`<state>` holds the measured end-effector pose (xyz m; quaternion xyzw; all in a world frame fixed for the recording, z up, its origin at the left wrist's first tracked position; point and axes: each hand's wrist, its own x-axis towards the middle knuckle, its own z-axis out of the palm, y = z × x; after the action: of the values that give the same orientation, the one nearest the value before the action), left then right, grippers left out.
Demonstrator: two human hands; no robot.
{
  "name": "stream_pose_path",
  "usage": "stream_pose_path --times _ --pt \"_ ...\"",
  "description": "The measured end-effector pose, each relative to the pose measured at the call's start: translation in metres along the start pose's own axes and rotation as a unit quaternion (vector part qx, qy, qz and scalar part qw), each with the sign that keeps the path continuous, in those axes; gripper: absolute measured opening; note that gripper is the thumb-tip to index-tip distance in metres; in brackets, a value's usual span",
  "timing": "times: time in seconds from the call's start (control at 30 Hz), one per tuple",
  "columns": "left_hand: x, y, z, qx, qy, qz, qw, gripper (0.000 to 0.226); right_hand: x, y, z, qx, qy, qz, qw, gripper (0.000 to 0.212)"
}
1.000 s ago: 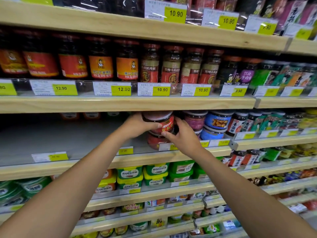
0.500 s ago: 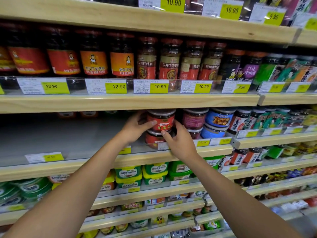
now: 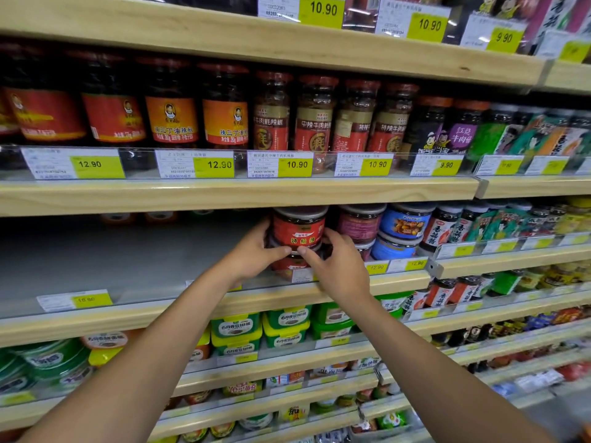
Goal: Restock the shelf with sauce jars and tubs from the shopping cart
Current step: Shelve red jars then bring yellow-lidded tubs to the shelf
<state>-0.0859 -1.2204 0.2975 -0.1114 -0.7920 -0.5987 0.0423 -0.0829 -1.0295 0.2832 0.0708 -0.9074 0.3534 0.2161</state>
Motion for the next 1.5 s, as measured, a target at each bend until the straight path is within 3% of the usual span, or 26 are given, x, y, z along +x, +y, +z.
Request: stream_pose_path --times 0.13,0.33,0.57,0.77,1.07,1.23,1.4,1.5 --pt "0.003 -0.005 -0.001 0.010 -0.008 0.015 1.000 0.073 -0.007 -0.003 -0.003 -0.037 0.005 -0.009 0.999 0.064" --pt "0.009 -0.010 0.006 0.047 0.022 0.023 0.998 0.064 -0.005 0.002 -0.004 -0.020 0.027 -0.002 0.999 0.053" --pt "0.012 -0.007 0.007 0.082 -0.006 0.030 0.996 0.061 -0.005 0.007 -0.004 0.009 0.021 -0.002 1.000 0.043" --pt "0.014 -0.014 0.008 0.067 0.026 0.029 0.997 0.088 -0.004 0.007 0.000 0.022 0.020 0.010 1.000 0.041" --pt "0.000 -0.005 0.014 0.176 0.067 0.034 0.982 0.056 -0.004 0.010 0.001 0.041 0.010 0.022 0.999 0.046" --pt "-0.027 -0.003 0.023 0.280 0.131 0.062 0.949 0.084 -0.015 0.014 -0.015 0.059 -0.005 0.020 0.998 0.055" --pt "-0.067 -0.003 0.047 0.455 0.176 0.105 0.867 0.095 -0.043 0.031 -0.045 0.002 -0.030 -0.043 0.999 0.063" --pt "-0.092 -0.004 0.075 0.520 0.151 0.131 0.830 0.096 -0.063 0.058 -0.066 -0.093 -0.024 -0.080 0.992 0.076"
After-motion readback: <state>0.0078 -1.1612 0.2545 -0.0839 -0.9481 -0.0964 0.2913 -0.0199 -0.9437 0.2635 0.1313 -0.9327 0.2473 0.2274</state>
